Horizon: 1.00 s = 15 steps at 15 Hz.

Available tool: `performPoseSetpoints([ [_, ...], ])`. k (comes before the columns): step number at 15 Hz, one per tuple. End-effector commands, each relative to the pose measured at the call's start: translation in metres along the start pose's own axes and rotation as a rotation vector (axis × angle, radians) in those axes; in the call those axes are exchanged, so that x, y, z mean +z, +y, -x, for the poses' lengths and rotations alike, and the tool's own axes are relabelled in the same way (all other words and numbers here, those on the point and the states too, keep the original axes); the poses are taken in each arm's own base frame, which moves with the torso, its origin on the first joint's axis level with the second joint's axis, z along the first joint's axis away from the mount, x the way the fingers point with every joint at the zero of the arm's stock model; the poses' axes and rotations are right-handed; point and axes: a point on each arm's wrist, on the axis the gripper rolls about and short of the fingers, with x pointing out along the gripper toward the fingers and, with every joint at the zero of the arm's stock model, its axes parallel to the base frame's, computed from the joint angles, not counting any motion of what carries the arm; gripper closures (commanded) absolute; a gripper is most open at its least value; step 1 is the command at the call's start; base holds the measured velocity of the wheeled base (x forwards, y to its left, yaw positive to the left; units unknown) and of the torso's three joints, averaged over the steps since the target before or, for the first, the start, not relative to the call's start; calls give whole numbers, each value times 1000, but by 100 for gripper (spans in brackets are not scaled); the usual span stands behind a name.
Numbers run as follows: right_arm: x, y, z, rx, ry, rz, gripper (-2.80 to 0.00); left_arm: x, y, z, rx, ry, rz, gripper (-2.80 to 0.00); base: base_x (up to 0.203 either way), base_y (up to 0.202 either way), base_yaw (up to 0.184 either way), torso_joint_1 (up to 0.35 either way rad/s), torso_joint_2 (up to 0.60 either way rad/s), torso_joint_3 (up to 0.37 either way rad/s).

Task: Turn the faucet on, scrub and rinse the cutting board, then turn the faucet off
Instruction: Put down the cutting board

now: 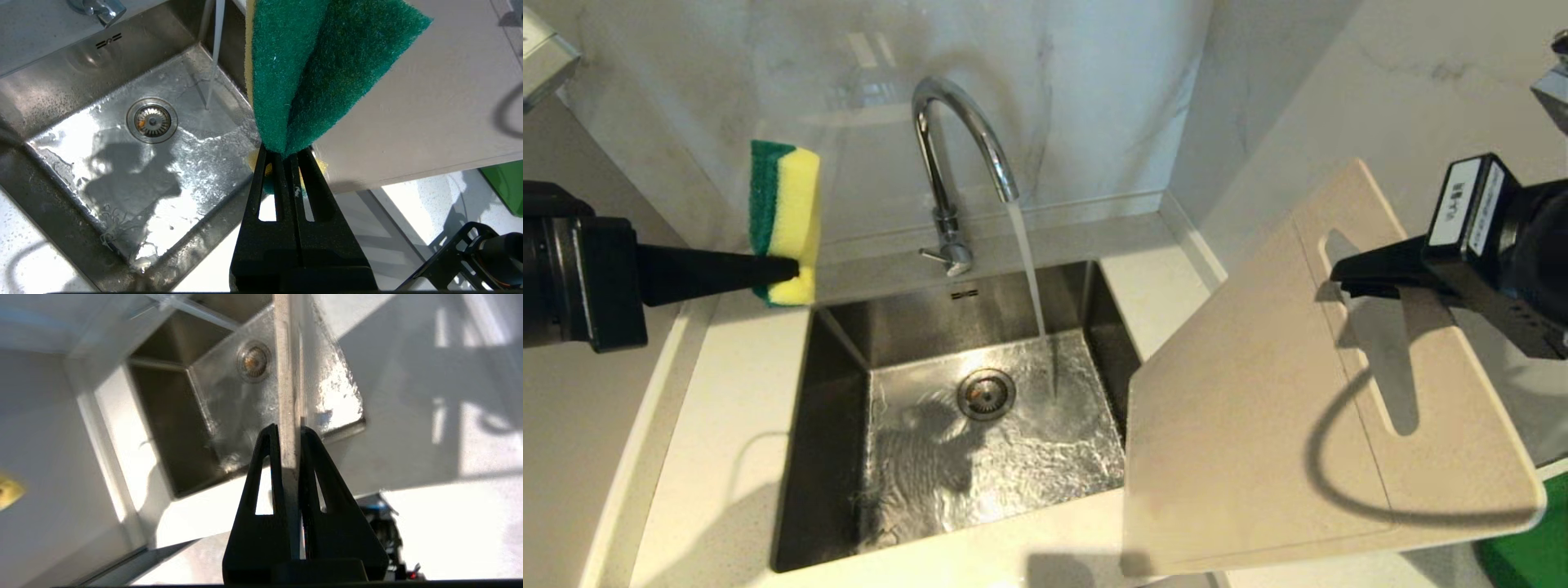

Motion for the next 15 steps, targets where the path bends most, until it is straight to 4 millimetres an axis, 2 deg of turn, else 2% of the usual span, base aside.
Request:
performPoseSetpoints([
  [1,-14,-10,-7,-54,53,2,0,-1,0,-3,1,8,1,0,0,0,0,0,0,0],
  [5,-23,-17,-8,-86,70,38,0,-3,0,-3,2,15,1,0,0,0,0,0,0,0],
  [8,-28,-21,4,-99,51,83,0,-3,0,-3,3,15,1,0,0,0,0,0,0,0],
  [11,-49,-38,-2,-204,101,214,0,-2,0,-4,1,15,1,0,0,0,0,0,0,0],
  [15,-76,-58,-6,-259,191,325,0,-3,0,-3,2,15,1,0,0,0,0,0,0,0],
])
